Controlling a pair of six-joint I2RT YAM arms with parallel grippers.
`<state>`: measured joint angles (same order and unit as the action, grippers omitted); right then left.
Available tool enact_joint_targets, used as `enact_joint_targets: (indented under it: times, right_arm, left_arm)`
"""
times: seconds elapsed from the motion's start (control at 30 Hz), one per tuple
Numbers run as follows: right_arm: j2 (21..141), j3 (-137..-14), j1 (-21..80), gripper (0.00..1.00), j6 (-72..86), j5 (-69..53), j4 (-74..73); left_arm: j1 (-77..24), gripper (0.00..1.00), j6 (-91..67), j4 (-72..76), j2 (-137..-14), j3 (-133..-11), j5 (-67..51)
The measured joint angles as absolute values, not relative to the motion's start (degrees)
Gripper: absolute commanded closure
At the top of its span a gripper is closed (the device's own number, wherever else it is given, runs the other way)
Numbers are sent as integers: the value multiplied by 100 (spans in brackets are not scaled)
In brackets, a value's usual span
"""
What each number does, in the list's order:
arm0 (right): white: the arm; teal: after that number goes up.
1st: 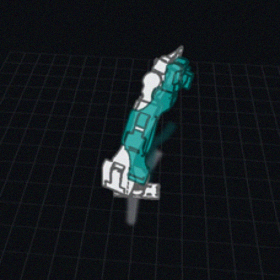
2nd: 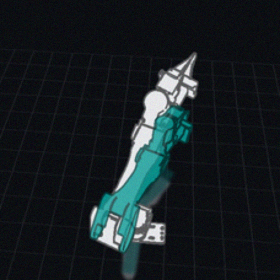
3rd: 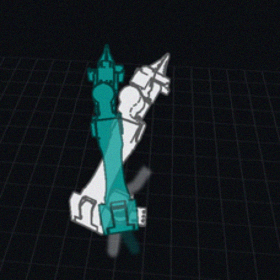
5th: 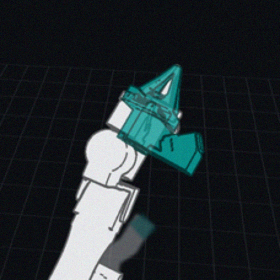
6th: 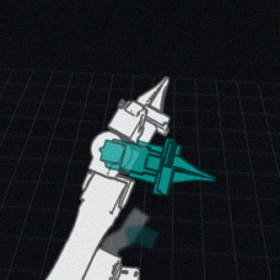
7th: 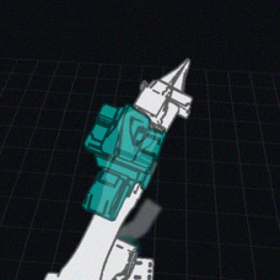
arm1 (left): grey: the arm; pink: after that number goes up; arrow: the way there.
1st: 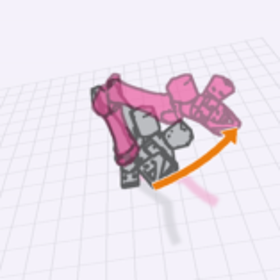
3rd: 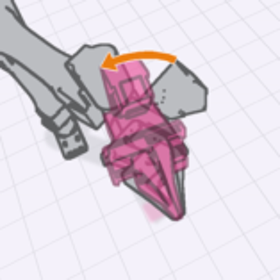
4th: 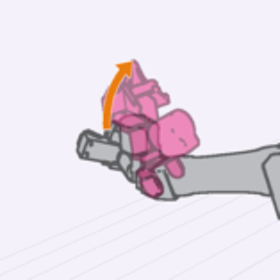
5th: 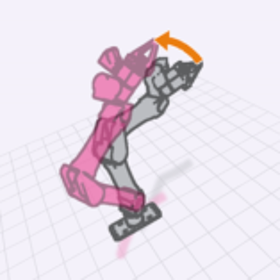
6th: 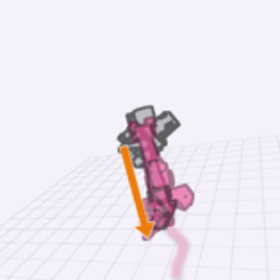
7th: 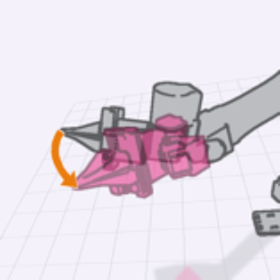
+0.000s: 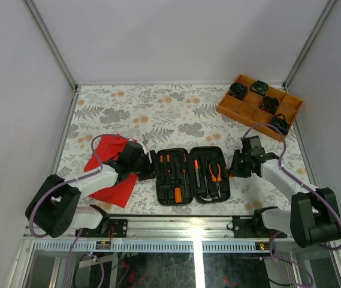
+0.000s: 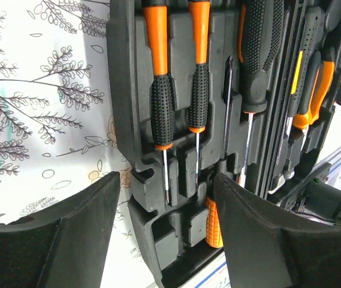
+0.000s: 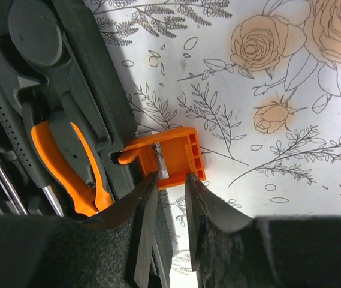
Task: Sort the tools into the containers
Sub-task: Close the storage box at the center of the board.
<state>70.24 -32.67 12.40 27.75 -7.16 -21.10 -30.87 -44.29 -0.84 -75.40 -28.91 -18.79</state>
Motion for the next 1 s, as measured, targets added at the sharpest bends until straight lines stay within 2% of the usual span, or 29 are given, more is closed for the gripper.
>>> enact_joint_targets:
  times: [0.17,0.33,0.5,0.73,1.0]
  right_arm:
    - [6997,-3179,1232,55,2764,-709,-1957]
    - [6724,-3028,1232,54,2888,-596,-1920]
    - [6377,-3006,1232,65,3002,-283,-1909]
    - [6648,-3002,1232,81,3028,-373,-1916]
    - [6801,-2860,1219,89,3017,-1052,-1546]
  left_arm:
    - [-3087,27,-4423,-80,-7540,-2891,-1769]
    - [-3076,18,-4438,91,-7505,-2816,-1763]
    - [-3068,15,-4484,366,-7439,-2578,-1831]
    - [-3037,12,-4545,869,-7535,-2429,-2169]
    - [-3015,12,-4628,1295,-7760,-2425,-2508]
